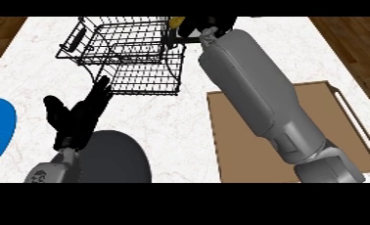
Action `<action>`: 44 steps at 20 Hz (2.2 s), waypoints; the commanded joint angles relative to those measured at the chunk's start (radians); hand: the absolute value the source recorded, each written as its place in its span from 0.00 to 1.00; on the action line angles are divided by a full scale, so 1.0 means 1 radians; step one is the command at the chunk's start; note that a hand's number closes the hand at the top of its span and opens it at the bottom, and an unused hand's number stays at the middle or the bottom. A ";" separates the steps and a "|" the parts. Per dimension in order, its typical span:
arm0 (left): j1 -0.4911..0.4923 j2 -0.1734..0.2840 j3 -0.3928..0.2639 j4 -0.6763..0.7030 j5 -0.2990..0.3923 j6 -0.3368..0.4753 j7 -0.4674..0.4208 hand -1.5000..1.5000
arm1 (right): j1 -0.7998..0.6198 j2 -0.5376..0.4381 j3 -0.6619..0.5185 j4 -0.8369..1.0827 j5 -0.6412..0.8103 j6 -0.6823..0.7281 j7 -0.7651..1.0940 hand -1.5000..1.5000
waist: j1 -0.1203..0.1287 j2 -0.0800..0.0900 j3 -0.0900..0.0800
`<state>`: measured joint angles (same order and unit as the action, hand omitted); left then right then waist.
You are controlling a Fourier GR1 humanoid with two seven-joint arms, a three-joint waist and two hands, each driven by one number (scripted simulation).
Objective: Pick the pear from the tray and place it in the tiered basket
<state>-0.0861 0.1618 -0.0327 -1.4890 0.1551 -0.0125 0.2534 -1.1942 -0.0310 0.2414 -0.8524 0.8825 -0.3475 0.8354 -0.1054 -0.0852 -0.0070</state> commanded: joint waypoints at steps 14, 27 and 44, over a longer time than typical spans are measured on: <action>-0.081 -0.044 -0.051 0.014 -0.030 -0.012 -0.032 0.50 | -0.346 0.030 0.027 -0.184 0.049 0.268 0.638 1.00 | 0.111 0.078 0.005; -0.122 -0.062 -0.075 -0.013 -0.029 -0.026 0.009 0.50 | -0.340 0.031 -0.050 0.126 0.018 -0.014 0.428 1.00 | 0.160 0.095 0.005; -0.160 -0.088 -0.103 0.057 -0.062 -0.036 -0.027 0.50 | -0.351 0.031 -0.121 0.318 -0.253 -0.514 -0.069 0.00 | 0.219 0.117 0.004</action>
<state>-0.2555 0.0853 -0.1257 -1.4424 0.1081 -0.0590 0.2378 -1.5024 -0.0034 0.1171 -0.5877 0.6483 -0.7433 0.8086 0.1159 0.0330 -0.0030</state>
